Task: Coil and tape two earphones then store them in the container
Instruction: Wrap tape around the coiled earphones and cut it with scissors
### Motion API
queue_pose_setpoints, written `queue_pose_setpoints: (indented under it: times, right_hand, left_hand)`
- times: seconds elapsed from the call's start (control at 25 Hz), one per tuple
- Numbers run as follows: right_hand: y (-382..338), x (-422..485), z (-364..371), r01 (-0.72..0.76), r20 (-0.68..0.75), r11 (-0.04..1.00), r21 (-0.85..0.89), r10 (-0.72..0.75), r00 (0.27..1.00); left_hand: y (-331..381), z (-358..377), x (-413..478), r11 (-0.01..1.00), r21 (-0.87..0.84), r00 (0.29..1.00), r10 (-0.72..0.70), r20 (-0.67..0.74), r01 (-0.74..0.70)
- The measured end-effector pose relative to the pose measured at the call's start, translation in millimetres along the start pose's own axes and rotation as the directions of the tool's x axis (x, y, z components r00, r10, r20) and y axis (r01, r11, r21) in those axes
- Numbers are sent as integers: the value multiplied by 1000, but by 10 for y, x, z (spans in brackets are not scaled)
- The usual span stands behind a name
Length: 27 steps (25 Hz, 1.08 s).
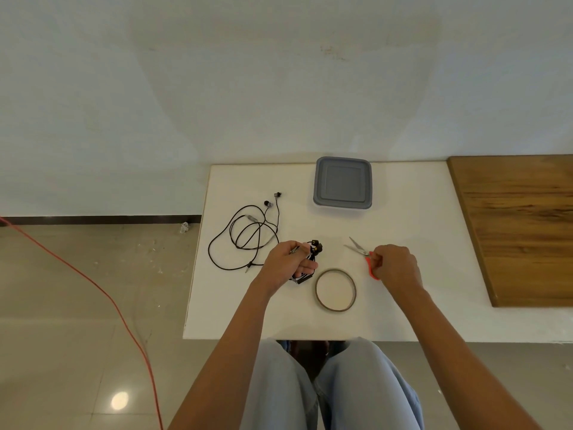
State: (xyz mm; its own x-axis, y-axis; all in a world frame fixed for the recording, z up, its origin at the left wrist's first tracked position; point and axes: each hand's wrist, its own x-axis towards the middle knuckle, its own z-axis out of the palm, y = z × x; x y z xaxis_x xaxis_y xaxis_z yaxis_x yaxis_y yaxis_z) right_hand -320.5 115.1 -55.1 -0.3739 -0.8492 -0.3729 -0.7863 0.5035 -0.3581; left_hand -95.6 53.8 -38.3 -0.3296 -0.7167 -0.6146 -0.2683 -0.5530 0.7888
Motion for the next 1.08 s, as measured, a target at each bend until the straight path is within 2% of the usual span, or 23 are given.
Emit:
queue_pose_setpoints:
  times: [0.12, 0.16, 0.24, 0.32, 0.4, 0.48, 0.6, 0.88, 0.96, 1.04, 1.08]
  right_hand:
    - [-82, -13, 0, -76, -4, 983, -166, 76, 997]
    - [-113, -31, 21, -36, -58, 985, -167, 27, 998]
    - [-223, -118, 119, 180, -109, 984, -10, -180, 978]
    - [-351, -256, 268, 329, 7, 929, 171, -335, 942]
    - [-376, -304, 422, 384, 10, 910, 154, -390, 921]
    - [-342, -285, 470, 363, -52, 921, 140, -360, 932]
    - [-327, -268, 444, 333, -71, 932, 146, -326, 943]
    - [-391, -319, 310, 268, -29, 951, 152, -267, 963]
    - [-511, -419, 160, 258, -123, 931, 260, -233, 965]
    - [-748, -571, -80, 282, -263, 829, 483, -169, 950]
    - [-896, -650, -208, 288, -281, 759, 584, -143, 949]
  left_hand:
    - [-14, 1, 3, 1000, -10, 1000, 3, -2, -3]
    - [-20, 0, 3, 1000, -12, 1000, 4, -3, -4]
    - [-18, 7, 3, 1000, -12, 1000, 3, -4, -3]
    - [-8, 18, 10, 1000, -4, 1000, -8, -11, 8]
    - [-5, 9, 10, 1000, 14, 999, -16, -30, 16]
    - [-12, -35, 9, 1000, 22, 999, -17, -51, 18]
    - [-22, -88, -10, 1000, 16, 998, -24, -66, 25]
    - [124, -170, -132, 997, -80, 994, -8, -107, 0]
    - [233, -171, -234, 987, -156, 992, 0, -125, -20]
    - [369, -169, -348, 979, -194, 992, 31, -126, -55]
    - [442, -165, -407, 978, -194, 992, 56, -114, -77]
